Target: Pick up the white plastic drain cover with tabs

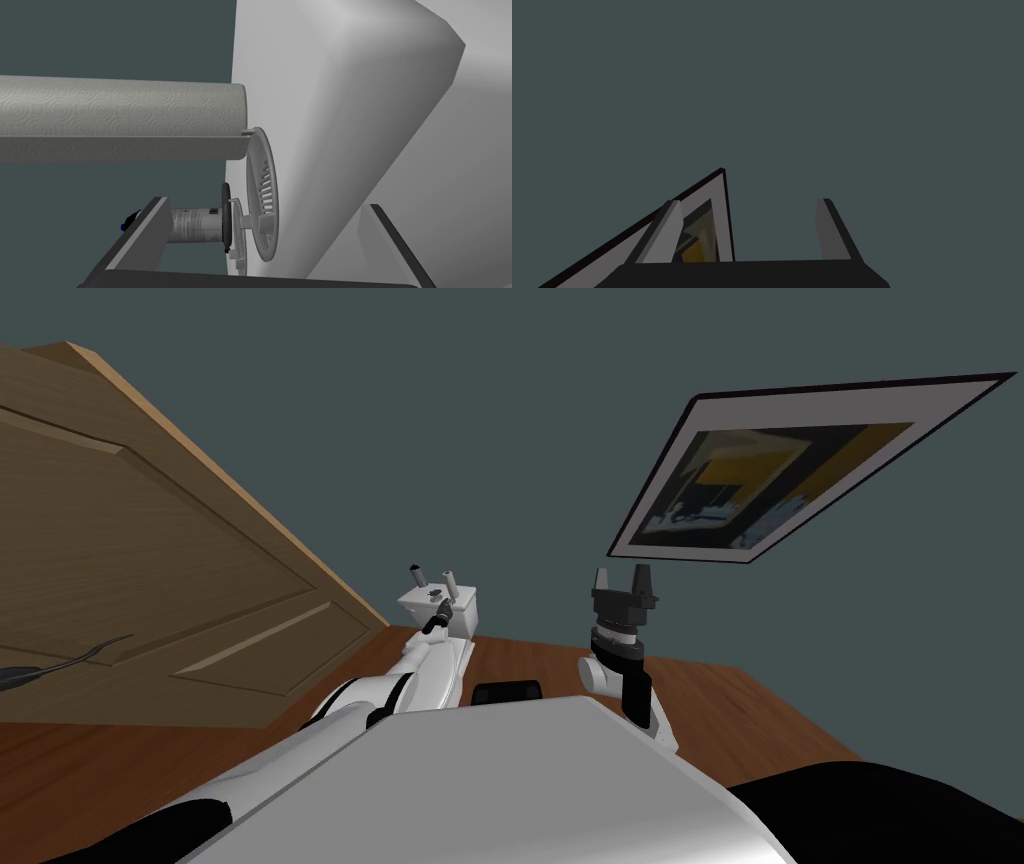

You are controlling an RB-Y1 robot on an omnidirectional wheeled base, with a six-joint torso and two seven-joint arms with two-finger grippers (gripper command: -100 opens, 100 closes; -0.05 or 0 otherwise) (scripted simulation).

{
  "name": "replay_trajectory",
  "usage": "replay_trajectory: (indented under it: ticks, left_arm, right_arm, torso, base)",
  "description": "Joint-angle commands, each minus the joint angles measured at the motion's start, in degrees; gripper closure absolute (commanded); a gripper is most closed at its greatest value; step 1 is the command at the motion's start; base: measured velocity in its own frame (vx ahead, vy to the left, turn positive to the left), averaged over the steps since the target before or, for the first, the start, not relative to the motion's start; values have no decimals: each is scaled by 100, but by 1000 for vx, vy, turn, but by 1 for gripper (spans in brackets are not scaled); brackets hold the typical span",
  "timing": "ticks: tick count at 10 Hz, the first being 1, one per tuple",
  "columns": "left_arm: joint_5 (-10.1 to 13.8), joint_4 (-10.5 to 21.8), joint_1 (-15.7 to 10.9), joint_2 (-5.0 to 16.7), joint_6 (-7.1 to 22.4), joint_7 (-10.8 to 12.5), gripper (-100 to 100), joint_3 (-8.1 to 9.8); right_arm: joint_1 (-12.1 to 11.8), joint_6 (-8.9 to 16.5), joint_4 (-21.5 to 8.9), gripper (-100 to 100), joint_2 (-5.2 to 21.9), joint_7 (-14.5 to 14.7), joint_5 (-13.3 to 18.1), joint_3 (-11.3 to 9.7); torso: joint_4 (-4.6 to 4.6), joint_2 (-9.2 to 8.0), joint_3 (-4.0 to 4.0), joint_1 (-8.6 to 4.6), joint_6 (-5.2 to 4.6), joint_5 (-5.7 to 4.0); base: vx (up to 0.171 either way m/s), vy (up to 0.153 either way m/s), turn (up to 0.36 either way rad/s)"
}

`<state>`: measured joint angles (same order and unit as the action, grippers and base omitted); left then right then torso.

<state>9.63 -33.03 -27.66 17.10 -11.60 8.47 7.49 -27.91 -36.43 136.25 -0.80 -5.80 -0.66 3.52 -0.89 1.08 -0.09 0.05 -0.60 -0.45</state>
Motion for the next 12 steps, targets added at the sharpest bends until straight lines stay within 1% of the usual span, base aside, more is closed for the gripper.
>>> replay_trajectory:
  ticks: [1, 2, 3, 4, 5, 6, 7, 11, 12]
  left_arm:
    - [38, 286, -286, 183, -135, 102, -100, 77]
    - [38, 272, -311, 183, -135, 102, -100, 77]
    - [38, 305, -413, 183, -135, 102, -100, 77]
    - [38, 559, -494, 183, -135, 102, -100, 77]
    - [38, 754, -494, 183, -135, 102, -100, 77]
    - [40, 927, -615, 232, -272, 167, -100, 5]
    - [40, 988, -631, 238, -310, 187, 100, -5]
    - [39, 991, -617, 231, -298, 184, 100, -7]
    - [38, 992, -617, 231, -297, 183, 0, -7]
  right_arm:
    - [0, 0, 0, 0, 0, 0, 0, 0]
    - [1, 0, 0, 0, 0, 0, 0, 0]
    - [1, 0, 0, 0, 0, 0, 0, 0]
    - [1, 0, 0, 0, 0, 0, 0, 0]
    - [0, 0, 0, 0, 0, 0, 0, 0]
    - [0, 0, 0, 0, 0, 0, 0, 0]
    - [0, 0, 0, 0, 0, 0, 0, 0]
    - [0, 0, 0, 0, 0, 0, 0, 0]
    - [0, 0, 0, 0, 0, 0, 0, 0]
  torso:
    - [0, 0, 0, 0, 0, 0]
    - [-3, -17, 9, -11, -1, -3]
    - [-7, -28, 17, -14, 0, -4]
    - [-9, -21, 14, -12, -5, -4]
    - [-6, -10, 8, -8, -5, -3]
    - [-3, -1, 2, -5, -4, -2]
    - [-3, 0, 1, -5, -4, -2]
    - [-15, -8, 11, -10, -4, -9]
    - [-15, -9, 12, -10, -4, -9]
  base:
    - [-55, -31, -52]
    - [-87, -37, -27]
    - [-52, -15, 11]
    - [-13, -2, -2]
    - [8, 2, -7]
    - [0, 0, 0]
    - [0, 0, 0]
    - [-1, -1, 0]
    - [0, 0, 0]
